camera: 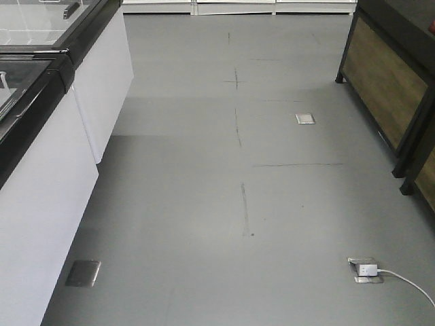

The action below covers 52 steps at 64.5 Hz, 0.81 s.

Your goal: Left arm holds basket, right arm returns cookies

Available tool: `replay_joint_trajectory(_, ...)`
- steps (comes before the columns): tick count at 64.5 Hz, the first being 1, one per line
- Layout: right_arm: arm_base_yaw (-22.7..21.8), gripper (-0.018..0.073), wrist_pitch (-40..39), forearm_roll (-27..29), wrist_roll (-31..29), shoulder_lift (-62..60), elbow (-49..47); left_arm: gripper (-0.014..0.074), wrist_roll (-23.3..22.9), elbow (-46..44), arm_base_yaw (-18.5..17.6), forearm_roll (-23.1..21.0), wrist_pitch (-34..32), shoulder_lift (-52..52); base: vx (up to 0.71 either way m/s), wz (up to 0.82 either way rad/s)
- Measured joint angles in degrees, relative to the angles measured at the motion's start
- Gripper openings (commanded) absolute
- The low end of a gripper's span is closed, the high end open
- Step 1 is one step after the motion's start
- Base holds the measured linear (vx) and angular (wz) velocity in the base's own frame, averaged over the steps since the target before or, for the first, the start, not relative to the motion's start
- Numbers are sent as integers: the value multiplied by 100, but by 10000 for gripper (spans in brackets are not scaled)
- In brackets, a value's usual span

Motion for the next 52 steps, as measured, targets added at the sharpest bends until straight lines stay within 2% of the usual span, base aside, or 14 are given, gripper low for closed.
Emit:
replay_joint_trajectory(11, 0, -8, 0, 0, 0, 0, 0, -6, 0, 0, 0, 0, -110, 0, 0, 0)
replay_joint_trajectory(24, 0, -8, 0, 0, 0, 0, 0, -6, 0, -19, 0, 0, -946, 0, 0, 0)
replay_joint_trajectory(35, 0, -8, 0, 0, 0, 0, 0, -6, 0, -549, 0, 0, -1057, 55, 0, 0)
replay_joint_trajectory(41, 0, -8, 0, 0, 0, 0, 0, -6, 0, -972, 0, 0, -1023, 326, 0, 0)
replay_joint_trajectory(52, 0, -8, 0, 0, 0, 0, 0, -6, 0, -1636, 0, 0, -394, 987, 0, 0)
